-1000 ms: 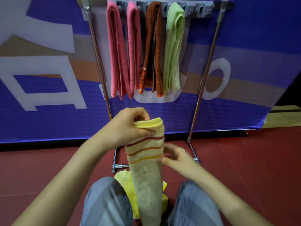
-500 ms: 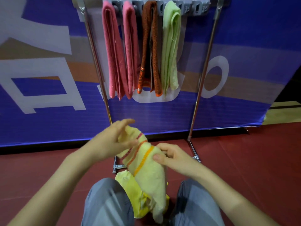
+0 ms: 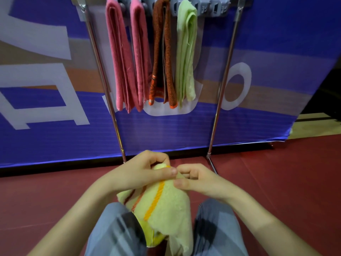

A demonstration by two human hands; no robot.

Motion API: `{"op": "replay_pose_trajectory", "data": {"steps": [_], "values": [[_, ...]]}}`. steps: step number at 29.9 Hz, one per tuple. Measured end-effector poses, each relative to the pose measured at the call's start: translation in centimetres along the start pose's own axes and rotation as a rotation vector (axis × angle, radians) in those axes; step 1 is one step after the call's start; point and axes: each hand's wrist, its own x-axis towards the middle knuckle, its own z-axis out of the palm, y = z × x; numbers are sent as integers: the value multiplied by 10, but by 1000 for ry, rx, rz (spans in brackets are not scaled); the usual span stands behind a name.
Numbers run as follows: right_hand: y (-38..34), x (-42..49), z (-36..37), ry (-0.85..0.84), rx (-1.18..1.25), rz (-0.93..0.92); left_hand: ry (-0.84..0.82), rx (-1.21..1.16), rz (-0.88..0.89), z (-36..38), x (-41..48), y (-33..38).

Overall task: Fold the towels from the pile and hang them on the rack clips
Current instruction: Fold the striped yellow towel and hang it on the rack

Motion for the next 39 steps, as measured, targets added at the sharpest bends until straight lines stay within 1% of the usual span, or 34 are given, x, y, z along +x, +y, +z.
{"op": "replay_pose_trajectory", "data": {"steps": [2, 5, 8, 10, 12, 14, 16, 19, 20, 23, 26, 29, 32, 35, 37, 39], "values": [[11, -1, -1, -6, -6, 65, -4, 1, 1, -4, -1, -1], [33, -3, -6, -38, -49, 199, 45, -16, -40, -13, -8, -10], [61, -11, -14, -69, -117, 306, 134, -35, -66, -27, -17, -15], [79, -16, -19, -66, -144, 335, 209, -66, -76, -36, -22, -18], [87, -20, -24, -26, -122, 325, 271, -70, -110, -42, -26, -22], [85, -21, -25, 11, -46, 276, 297, -73, -158, -46, -29, -28], [73, -19, -27, 27, 42, 234, 318, -78, -237, -48, -30, -39], [41, -16, -31, 36, 95, 185, 339, -78, -370, -43, -28, -56], [30, -14, -33, 40, 126, 158, 330, -85, -385, -39, -25, -58], [-2, -5, -35, 31, 181, 88, 245, -188, -316, -16, -9, -53], [-29, 2, -35, -17, 147, 74, 150, -393, -219, 11, 14, -26], [-48, 4, -38, -35, 100, 82, 160, -466, -131, 24, 28, -3], [-57, -2, -44, -10, 68, 90, 146, -426, -104, 28, 35, 8], [-52, -8, -49, 44, 37, 102, 165, -462, -60, 26, 36, 17], [-42, -9, -51, 50, 4, 122, 189, -520, -46, 23, 37, 22], [-31, -10, -52, 23, 7, 168, 176, -535, -22, 21, 37, 24]]}}
